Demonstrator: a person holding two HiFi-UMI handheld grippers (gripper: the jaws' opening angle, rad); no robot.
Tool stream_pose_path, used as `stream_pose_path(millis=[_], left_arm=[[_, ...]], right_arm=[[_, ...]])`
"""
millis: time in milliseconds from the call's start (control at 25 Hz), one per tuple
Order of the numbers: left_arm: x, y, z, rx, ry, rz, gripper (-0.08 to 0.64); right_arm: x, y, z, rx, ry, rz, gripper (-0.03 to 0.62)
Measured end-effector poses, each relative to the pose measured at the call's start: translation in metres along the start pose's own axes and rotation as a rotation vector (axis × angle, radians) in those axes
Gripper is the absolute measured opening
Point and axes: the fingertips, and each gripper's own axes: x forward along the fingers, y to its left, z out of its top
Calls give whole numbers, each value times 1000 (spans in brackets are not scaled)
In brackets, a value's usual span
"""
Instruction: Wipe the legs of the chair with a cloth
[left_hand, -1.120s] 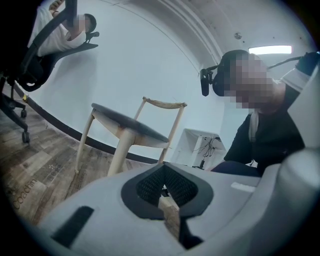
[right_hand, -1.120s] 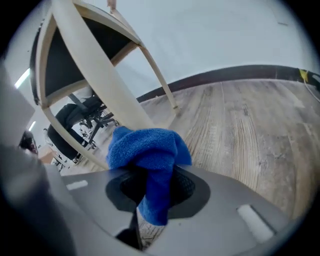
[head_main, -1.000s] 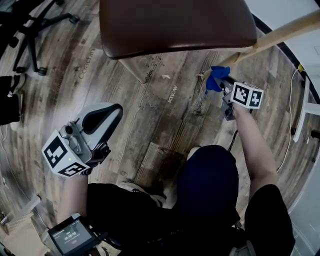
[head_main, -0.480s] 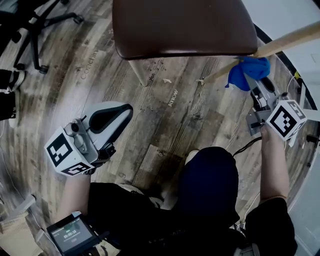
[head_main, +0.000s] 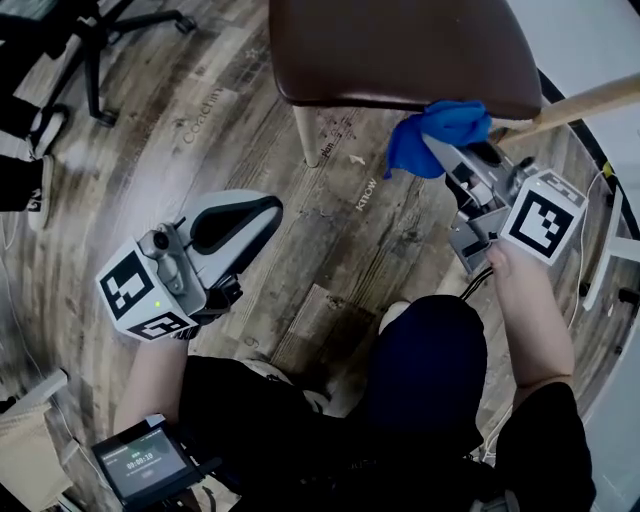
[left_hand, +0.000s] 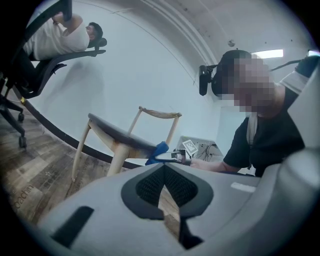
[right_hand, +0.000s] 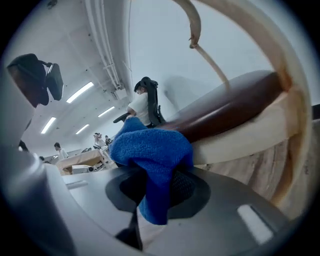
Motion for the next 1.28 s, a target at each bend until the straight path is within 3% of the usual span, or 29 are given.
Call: stream_pose_path(millis=[320,840,1040,1280], left_arm=[[-3,0,-2,-11,2,3,-2],[-15,3,-3,-38,-14,23,-2],[-26,10,-10,-51,2,56,-2],[-49,21,-23,-71,26,123,-2]], right_arm=[[84,55,-36,-50,140,171,95],[111,52,-69,-103,171,192,95],[134,2,-141,-100,251,152,94],[176,-93,-268,-123,496,-1,94]])
